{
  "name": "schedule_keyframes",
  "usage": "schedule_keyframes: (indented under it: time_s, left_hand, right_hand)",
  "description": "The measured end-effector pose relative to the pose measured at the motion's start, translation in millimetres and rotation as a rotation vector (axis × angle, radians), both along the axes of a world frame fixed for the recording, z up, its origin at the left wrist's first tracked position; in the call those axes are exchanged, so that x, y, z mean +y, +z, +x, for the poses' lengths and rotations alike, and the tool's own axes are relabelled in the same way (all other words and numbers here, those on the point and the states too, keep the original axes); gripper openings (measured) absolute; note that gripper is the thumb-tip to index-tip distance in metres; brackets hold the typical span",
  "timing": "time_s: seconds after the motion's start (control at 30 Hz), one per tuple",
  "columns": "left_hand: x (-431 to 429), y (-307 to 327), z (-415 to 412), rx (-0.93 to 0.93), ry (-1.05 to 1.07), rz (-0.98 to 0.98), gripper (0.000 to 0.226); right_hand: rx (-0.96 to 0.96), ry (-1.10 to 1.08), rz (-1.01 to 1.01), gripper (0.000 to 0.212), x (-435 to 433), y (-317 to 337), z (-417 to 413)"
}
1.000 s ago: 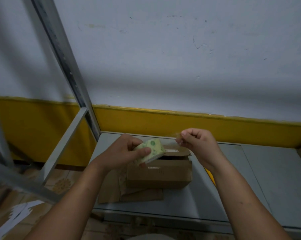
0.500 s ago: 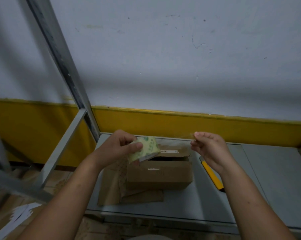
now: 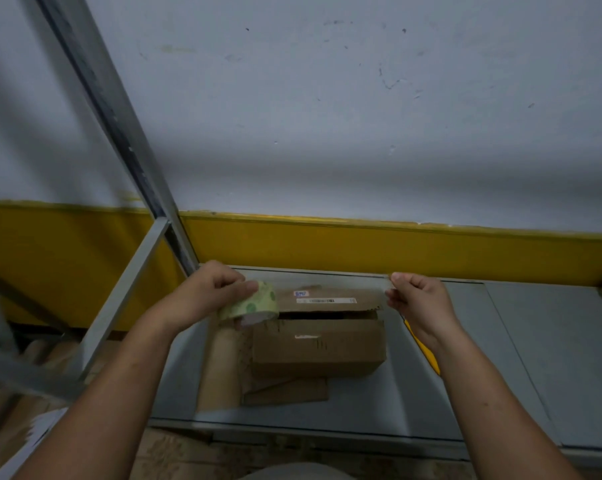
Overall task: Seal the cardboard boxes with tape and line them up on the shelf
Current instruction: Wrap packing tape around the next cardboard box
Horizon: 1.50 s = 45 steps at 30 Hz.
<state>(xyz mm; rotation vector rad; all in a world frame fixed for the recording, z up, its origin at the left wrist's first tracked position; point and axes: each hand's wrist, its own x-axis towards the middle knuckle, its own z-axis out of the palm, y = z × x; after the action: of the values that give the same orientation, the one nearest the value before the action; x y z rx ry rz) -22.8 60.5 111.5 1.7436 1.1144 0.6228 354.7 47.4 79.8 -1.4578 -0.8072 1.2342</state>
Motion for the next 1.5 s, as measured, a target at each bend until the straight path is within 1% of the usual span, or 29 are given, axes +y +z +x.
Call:
schedule_keyframes:
  time_s: [0.03,0.07,0.1,0.13,0.2,0.23,0.3,0.37,0.4,0.47,0.53,0.57,0.63,0.67,0.73,0.8,0.93,1.07,1.2,1.37,1.5]
  left_hand:
    - [-1.9,-4.4,-2.2,-0.078,0.031,-0.007,0.079]
    - [-3.5,-6.0,-2.5,-0.099,0.053,0.007,0.081]
    - [-3.6,-6.6,-2.6,-0.06,0.057,0.029,0.078]
    - [-1.8,-6.0,-3.3,0.046,0.049,0.055,0.073]
    - [6.7,-4.1,-7.2,0.364,0.059,0.097,0.065]
    - [11.4,-3.7,-9.4,0.487,0.086,0.084,0.064]
    - [19.8,-5.8,-10.4,0.646,0.12,0.05,0.065]
    - [25.6,-11.6,-6.6,0.739,0.13,0.061,0.063]
    - [27.1,-14.1,-5.0,0.754,0.138,0.072,0.06]
    - [26.8,-17.0,-2.8,0.701,0.123,0.071,0.041]
    - [27.0,-18.2,0.8,0.608,-0.001,0.028,0.032]
    - [28.7,-19.1,4.0,0.591,-0.08,-0.001,0.025]
    - [36.1,-21.9,11.8,0.639,-0.228,-0.067,0.011]
    - [41.6,-24.1,15.4,0.675,-0.293,-0.094,0.01]
    - [51.8,-26.9,22.7,0.715,-0.403,-0.154,0.011]
    - [62.1,-31.5,29.9,0.757,-0.469,-0.213,0.012]
    - [81.6,-46.7,39.7,0.907,-0.48,-0.356,0.021]
    - [87.1,-55.3,37.2,0.905,-0.47,-0.47,0.027]
    - [92.0,-55.9,29.5,0.873,-0.458,-0.56,0.028]
    - [97.1,-50.7,34.1,0.94,-0.468,-0.521,0.03]
    - [96.8,-54.8,34.7,0.927,-0.436,-0.537,0.032]
  right_hand:
    - [0.003,0.011,-0.012,0.013,-0.6,-3.3,0.5]
    - [0.002,0.02,-0.016,0.014,-1.0,-6.0,-0.2]
    - [-0.012,0.022,-0.017,0.016,-0.9,-8.2,-0.9]
    - [-0.035,0.017,-0.017,0.016,-0.7,-9.3,-1.3]
    - [-0.093,-0.002,-0.019,0.013,1.9,-12.9,1.2]
    - [-0.122,-0.004,-0.018,0.012,3.5,-15.3,3.2]
    - [-0.205,0.002,0.001,0.014,6.6,-20.1,4.4]
    - [-0.321,0.0,0.03,0.017,10.6,-24.4,3.4]
    - [-0.371,0.003,0.039,0.019,12.3,-27.2,3.6]
    - [-0.439,0.023,0.037,0.021,14.1,-33.1,6.9]
    - [-0.434,0.014,0.019,0.022,14.5,-41.6,13.5]
    - [-0.42,0.005,0.013,0.022,14.3,-45.9,16.5]
    - [-0.41,0.018,0.013,0.02,13.5,-51.7,19.9]
    - [-0.413,0.026,0.013,0.018,13.7,-54.0,20.4]
    - [-0.388,0.027,0.012,0.018,14.8,-57.8,20.7]
    - [-0.323,0.019,-0.005,0.018,15.4,-62.1,21.6]
    - [-0.24,-0.013,-0.067,0.014,13.9,-74.2,28.2]
    - [-0.172,-0.003,-0.115,0.014,10.3,-82.6,31.7]
    - [-0.176,0.003,-0.164,0.012,8.9,-91.9,27.4]
    - [-0.166,-0.009,-0.205,0.012,4.2,-101.5,20.4]
    - [-0.165,-0.021,-0.222,0.013,5.9,-106.1,20.2]
